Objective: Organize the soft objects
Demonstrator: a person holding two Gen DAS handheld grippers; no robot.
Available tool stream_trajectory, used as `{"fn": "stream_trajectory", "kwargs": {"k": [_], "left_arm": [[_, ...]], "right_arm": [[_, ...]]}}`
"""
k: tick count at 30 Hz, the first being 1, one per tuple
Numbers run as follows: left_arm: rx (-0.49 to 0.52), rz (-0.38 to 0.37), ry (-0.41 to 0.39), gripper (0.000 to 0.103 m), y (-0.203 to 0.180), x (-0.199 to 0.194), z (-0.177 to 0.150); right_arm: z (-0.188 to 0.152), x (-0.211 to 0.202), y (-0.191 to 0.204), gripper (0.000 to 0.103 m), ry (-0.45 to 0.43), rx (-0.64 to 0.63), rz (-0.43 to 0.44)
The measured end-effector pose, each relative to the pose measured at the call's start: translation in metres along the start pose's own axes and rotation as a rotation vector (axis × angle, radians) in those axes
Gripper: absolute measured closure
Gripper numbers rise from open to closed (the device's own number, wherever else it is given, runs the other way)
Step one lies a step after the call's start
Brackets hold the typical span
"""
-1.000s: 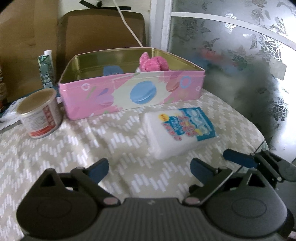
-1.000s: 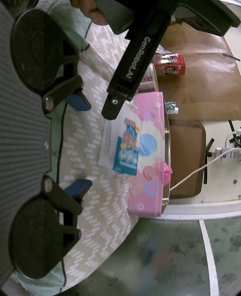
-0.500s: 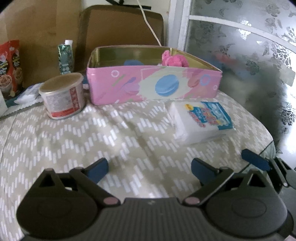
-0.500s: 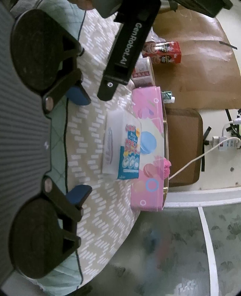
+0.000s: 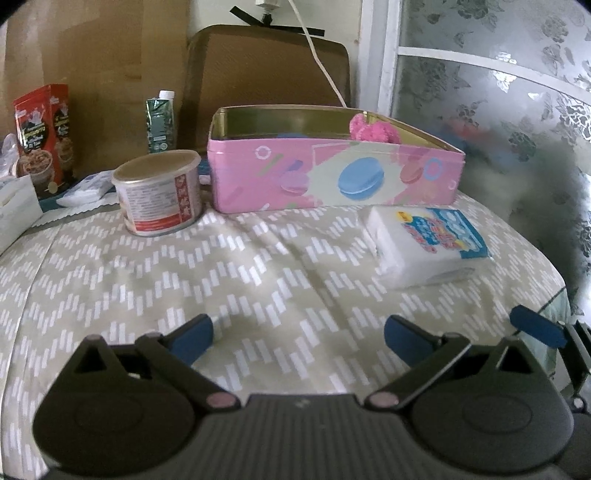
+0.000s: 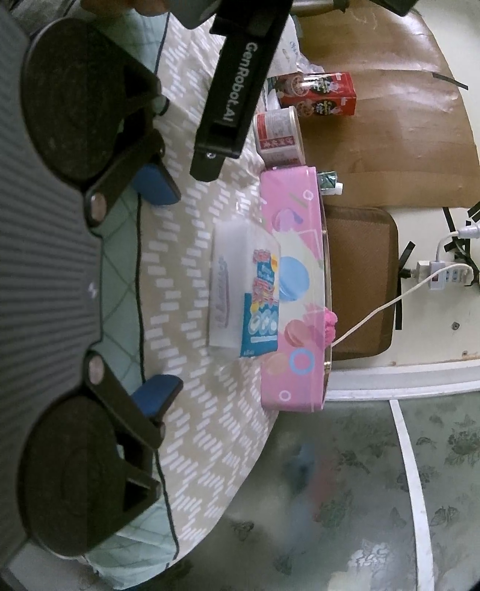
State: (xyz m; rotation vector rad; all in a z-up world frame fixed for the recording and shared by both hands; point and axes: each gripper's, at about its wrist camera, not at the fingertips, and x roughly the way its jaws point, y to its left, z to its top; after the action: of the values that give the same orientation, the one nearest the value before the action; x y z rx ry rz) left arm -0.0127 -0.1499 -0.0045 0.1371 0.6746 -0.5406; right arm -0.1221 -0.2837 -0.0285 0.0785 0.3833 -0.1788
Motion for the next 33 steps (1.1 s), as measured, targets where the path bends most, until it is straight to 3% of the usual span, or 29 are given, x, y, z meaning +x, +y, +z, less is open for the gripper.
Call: {"fn": "stream_trajectory", "kwargs": {"k": [27, 33], "left_arm": [[0.028, 0.014, 0.03, 0.0, 0.0001, -0.0015, -0.0016], [0.075, 0.049, 0.038, 0.0, -0.0057, -0.001, -0.0043]], "right_arm": [[0.0012, -0.007, 0.0054, 0.001, 0.036, 0.01, -0.005], [0.0005, -0.0066, 0.0037, 0.001, 0.035, 0.013, 0.0]]}}
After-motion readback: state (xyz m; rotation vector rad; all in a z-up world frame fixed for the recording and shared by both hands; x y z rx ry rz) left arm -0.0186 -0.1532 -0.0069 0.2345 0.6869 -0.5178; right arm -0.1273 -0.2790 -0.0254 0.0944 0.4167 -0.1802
